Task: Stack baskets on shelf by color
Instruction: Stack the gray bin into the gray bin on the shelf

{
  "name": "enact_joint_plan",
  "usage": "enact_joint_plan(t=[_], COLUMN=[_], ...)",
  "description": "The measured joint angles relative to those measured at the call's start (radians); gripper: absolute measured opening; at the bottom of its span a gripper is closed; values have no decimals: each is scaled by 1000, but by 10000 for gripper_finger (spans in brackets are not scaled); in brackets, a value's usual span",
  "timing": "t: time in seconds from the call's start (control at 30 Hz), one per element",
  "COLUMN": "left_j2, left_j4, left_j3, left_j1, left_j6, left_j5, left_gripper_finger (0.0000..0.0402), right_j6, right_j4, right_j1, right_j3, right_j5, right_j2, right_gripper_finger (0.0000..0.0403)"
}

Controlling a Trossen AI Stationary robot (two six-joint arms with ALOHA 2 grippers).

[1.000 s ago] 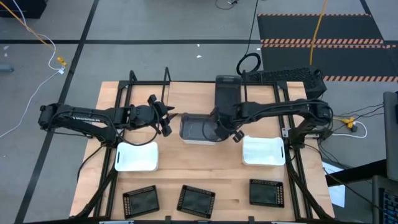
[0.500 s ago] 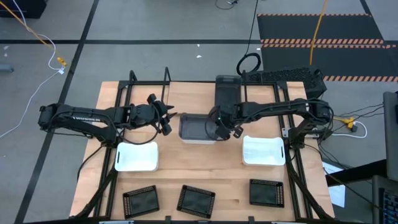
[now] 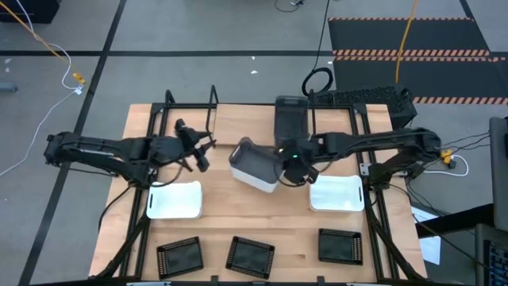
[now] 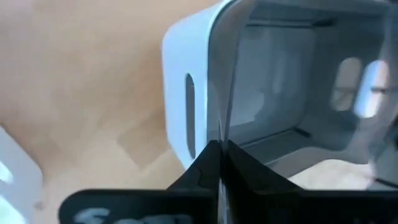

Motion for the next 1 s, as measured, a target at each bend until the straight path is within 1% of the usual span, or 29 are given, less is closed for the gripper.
enact_joint_plan(t=[0.13, 0.23, 0.27, 0.3, 0.33, 0.4, 0.43, 0.47, 0.5, 0.53, 0.6, 0.63, 0.67, 0.73, 0.77, 0.83, 0.9, 1.0], left_j2=[-82, -102, -104, -104, -104, -104, -104, -104, -103, -103, -103, -103, -102, -86, -73, -34, 13, 77], left_j4=[-26, -30, -30, -29, -30, -26, -24, -25, -24, -20, -10, -9, -7, 36, 64, 143, 230, 347], left_j3=[0, 0, 0, 0, 0, 0, 0, 0, 0, 0, 0, 0, 0, 0, -1, -1, -1, -1], left_j1=[-72, -118, -130, -140, -147, -155, -159, -162, -166, -169, -174, -179, -186, -198, -204, -217, -235, -271], left_j6=[-24, -25, -25, -25, -25, -25, -25, -24, -23, -22, -19, -15, -5, 24, 48, 105, 173, 282], left_j5=[-56, -95, -113, -126, -136, -142, -143, -144, -144, -144, -145, -145, -144, -139, -129, -66, -6, 22], left_gripper_finger=[147, 147, 147, 147, 147, 147, 147, 147, 147, 147, 147, 147, 147, 147, 147, 147, 147, 147], right_j6=[94, 213, 253, 288, 323, 388, 428, 466, 493, 498, 487, 507, 539, 602, 636, 721, 802, 860], right_j4=[33, 90, 96, 94, 83, 46, 49, 99, 171, 212, 207, 213, 234, 305, 341, 392, 463, 567], right_j1=[29, 37, 41, 43, 48, 76, 88, 94, 97, 99, 124, 134, 138, 134, 135, 136, 138, 152], right_j3=[1, 2, 4, 4, 4, 2, -5, -24, -48, -67, -82, -91, -105, -128, -136, -141, -142, -140], right_j5=[-56, -125, -132, -125, -93, 17, 50, 42, 9, 0, 78, 108, 97, 42, 39, 48, 32, 17], right_j2=[-118, -179, -185, -185, -184, -177, -176, -180, -184, -184, -163, -158, -157, -161, -159, -156, -158, -172], right_gripper_finger=[1, 1, 1, 1, 1, 1, 1, 1, 1, 1, 0, 0, 0, 0, 0, 0, 0, 0])
